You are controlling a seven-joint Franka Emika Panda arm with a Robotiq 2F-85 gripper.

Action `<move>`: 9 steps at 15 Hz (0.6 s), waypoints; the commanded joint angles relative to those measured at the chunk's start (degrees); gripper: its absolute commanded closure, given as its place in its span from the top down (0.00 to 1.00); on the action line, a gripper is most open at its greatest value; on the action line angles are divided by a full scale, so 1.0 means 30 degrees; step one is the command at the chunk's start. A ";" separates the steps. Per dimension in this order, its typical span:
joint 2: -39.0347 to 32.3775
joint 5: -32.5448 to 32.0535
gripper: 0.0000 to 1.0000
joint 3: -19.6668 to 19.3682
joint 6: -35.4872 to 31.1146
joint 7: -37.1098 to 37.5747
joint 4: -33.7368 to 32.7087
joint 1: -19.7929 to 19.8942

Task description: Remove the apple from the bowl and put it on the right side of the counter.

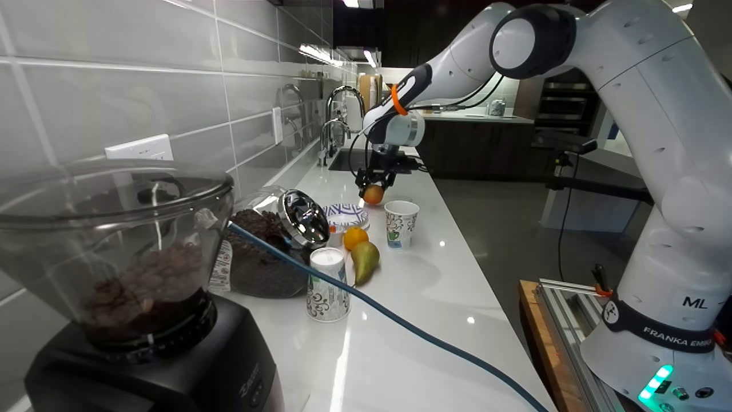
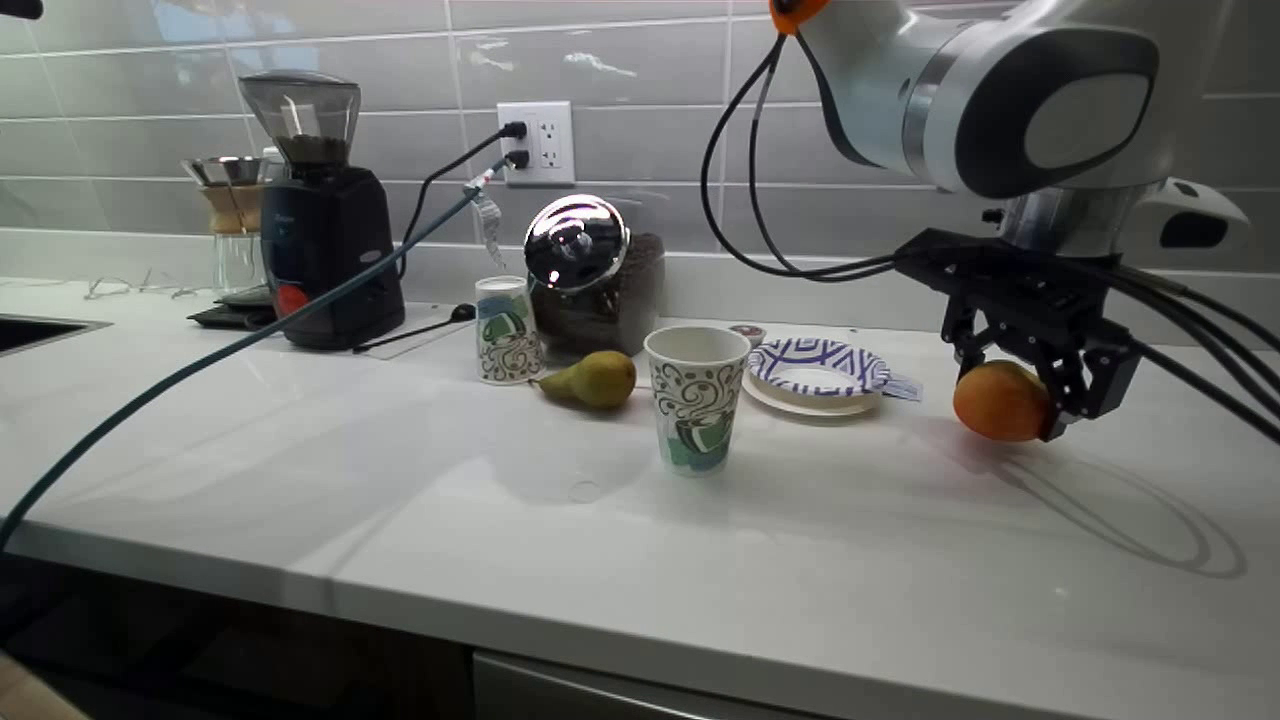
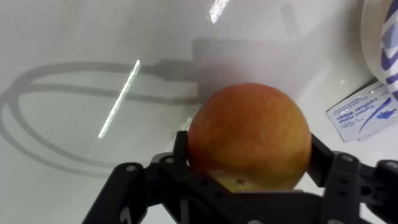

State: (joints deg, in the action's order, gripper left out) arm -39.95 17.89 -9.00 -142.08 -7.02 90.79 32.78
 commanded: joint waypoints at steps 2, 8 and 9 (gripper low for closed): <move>-0.1419 0.0112 0.61 0.0570 0.0652 -0.0277 -0.1954 0.0395; 0.1592 -0.0449 1.00 0.0632 0.1898 -0.1209 0.0300 -0.0179; 0.2406 -0.0793 1.00 0.0514 0.2196 -0.1674 0.0989 -0.0481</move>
State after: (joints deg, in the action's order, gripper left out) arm -40.45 17.56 -7.86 -138.83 -8.88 87.44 32.45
